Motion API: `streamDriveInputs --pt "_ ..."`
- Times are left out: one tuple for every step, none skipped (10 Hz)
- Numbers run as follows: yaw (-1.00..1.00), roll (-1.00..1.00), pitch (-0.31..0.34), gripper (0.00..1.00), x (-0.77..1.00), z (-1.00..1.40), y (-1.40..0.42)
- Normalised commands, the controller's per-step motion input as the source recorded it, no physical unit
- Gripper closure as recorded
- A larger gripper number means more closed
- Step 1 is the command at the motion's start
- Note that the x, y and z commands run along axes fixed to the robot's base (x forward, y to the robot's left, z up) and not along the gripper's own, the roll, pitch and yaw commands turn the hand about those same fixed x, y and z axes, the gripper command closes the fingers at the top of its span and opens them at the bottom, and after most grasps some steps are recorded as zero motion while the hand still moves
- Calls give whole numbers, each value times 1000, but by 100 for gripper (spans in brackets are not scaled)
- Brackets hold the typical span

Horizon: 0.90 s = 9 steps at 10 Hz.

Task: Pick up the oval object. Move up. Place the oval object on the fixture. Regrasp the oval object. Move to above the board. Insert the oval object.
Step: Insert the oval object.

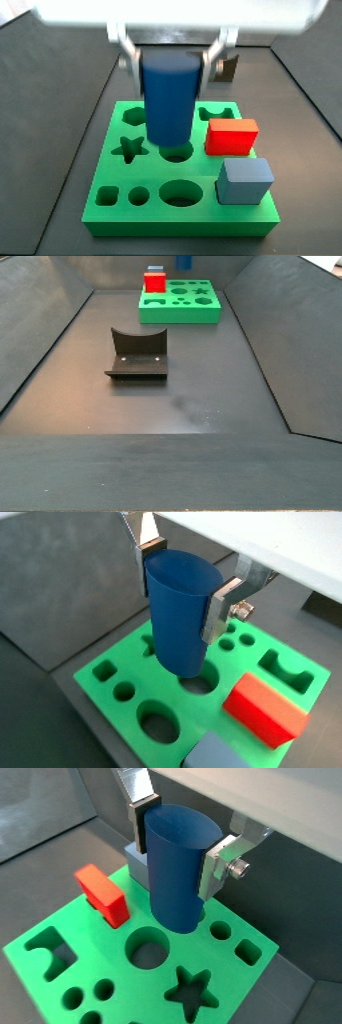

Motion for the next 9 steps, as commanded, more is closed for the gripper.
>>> streamDriveInputs --pt "9 206 0 100 169 -554 -934" --pt "0 193 0 100 254 -520 -929" --pt "0 184 0 100 300 -511 -931" --pt "0 174 0 100 300 -460 -934" --pt "31 -11 7 100 57 -149 -494" --pt "97 -121 -10 100 0 -146 -400" --pt "240 -107 0 100 -100 -263 -589" --pt "220 -80 0 100 -9 -266 -577" --pt "54 11 -27 100 -86 0 -109"
